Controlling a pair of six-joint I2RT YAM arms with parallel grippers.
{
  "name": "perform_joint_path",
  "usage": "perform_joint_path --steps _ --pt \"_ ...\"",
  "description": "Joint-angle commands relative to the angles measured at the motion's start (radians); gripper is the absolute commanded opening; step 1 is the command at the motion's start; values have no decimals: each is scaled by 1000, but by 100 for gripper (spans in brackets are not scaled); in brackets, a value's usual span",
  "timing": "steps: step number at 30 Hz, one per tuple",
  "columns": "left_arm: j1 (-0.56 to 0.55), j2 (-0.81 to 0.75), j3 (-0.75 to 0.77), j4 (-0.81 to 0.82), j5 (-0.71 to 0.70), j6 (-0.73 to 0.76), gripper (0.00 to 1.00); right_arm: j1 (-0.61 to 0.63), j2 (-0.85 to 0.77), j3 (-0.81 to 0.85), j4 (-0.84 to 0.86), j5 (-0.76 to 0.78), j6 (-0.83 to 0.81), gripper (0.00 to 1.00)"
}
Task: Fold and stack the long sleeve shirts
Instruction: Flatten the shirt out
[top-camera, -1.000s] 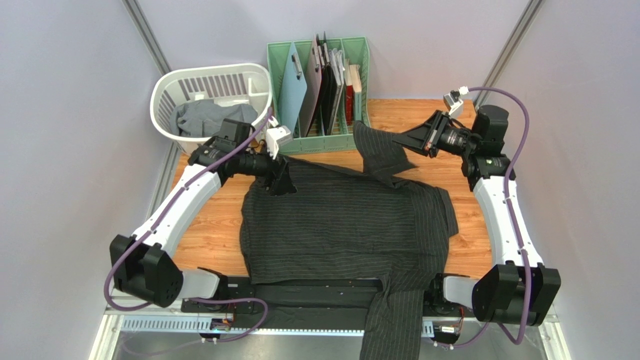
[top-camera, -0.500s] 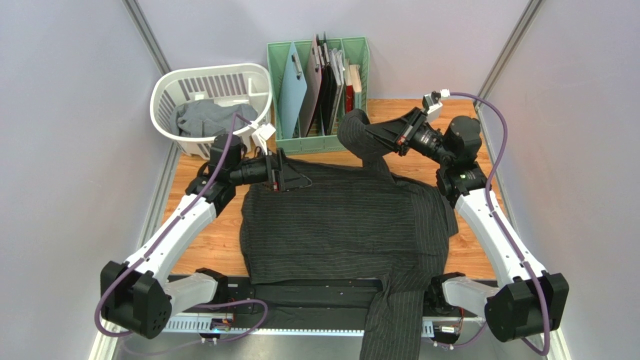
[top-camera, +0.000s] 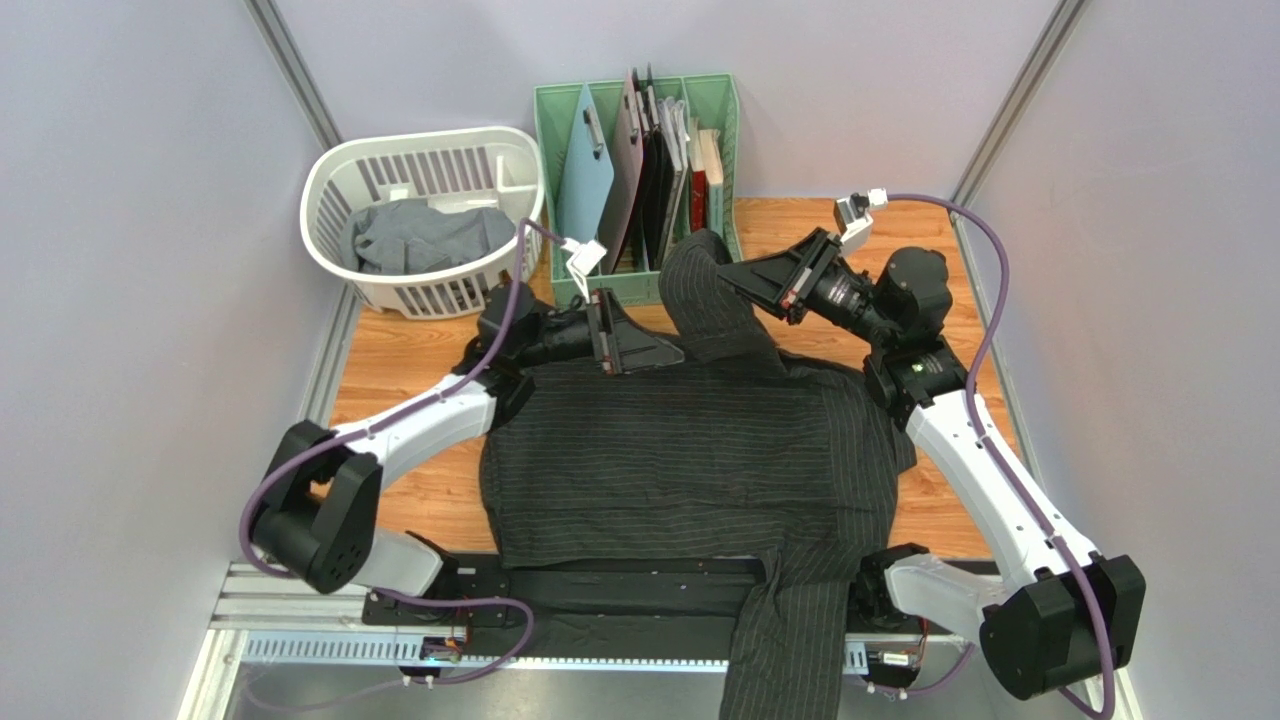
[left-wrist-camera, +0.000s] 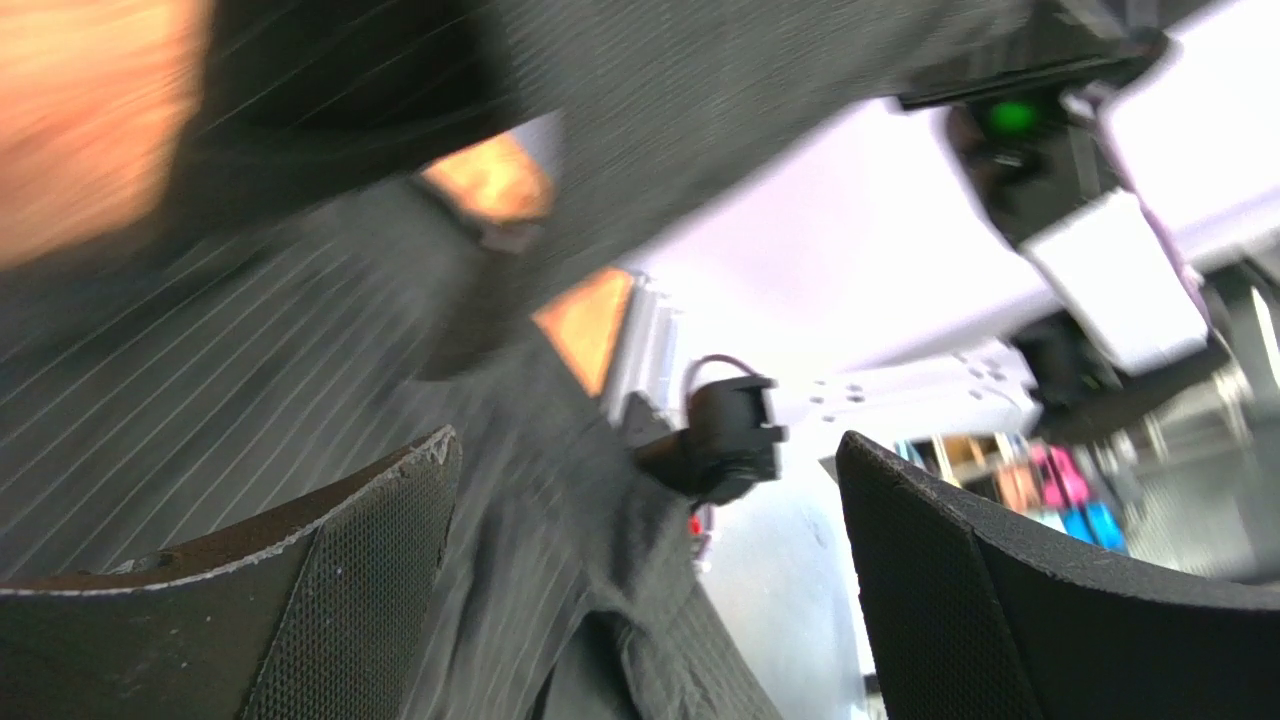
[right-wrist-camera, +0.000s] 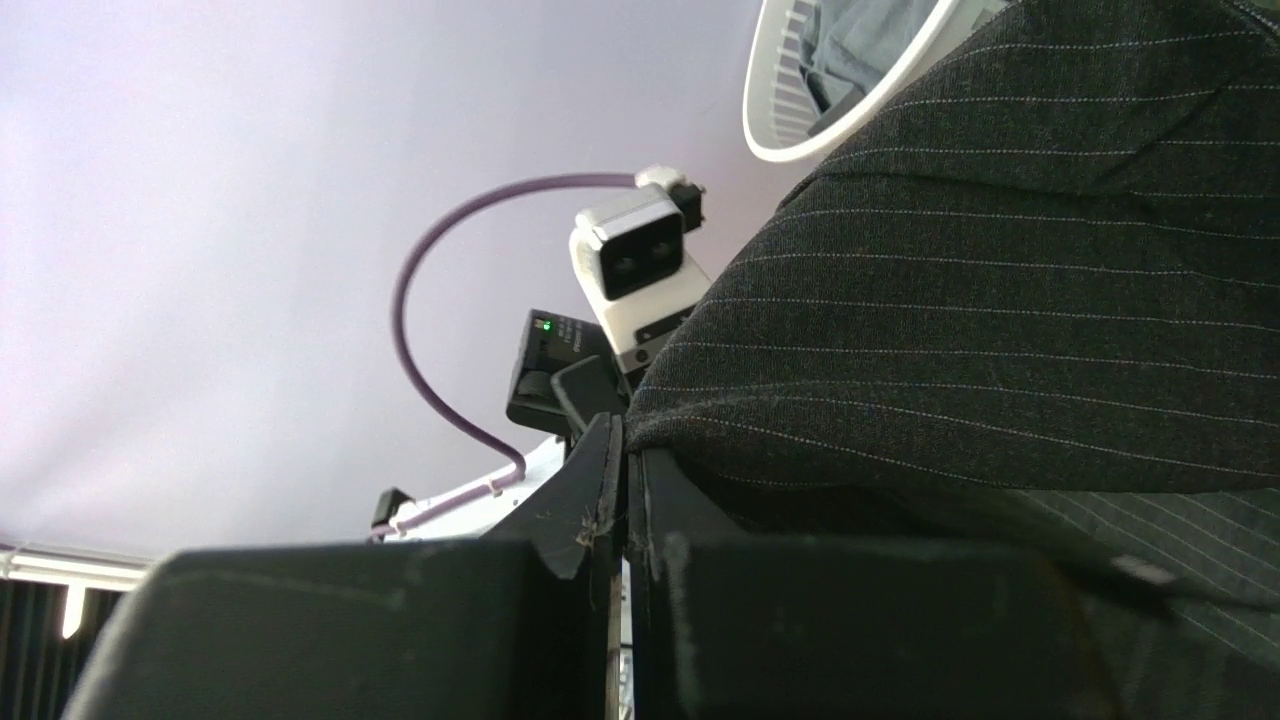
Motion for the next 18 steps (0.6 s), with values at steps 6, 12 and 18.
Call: perform_joint_path --steps 6,12,18 --pt "-52 160 110 295 9 -49 99 6 -53 8 79 -62 -77 0" --pt "-35 137 58 293 8 -9 99 6 -65 -2 73 -74 -71 0" --pt "-18 172 98 386 46 -62 99 6 -71 -2 59 -91 -83 0"
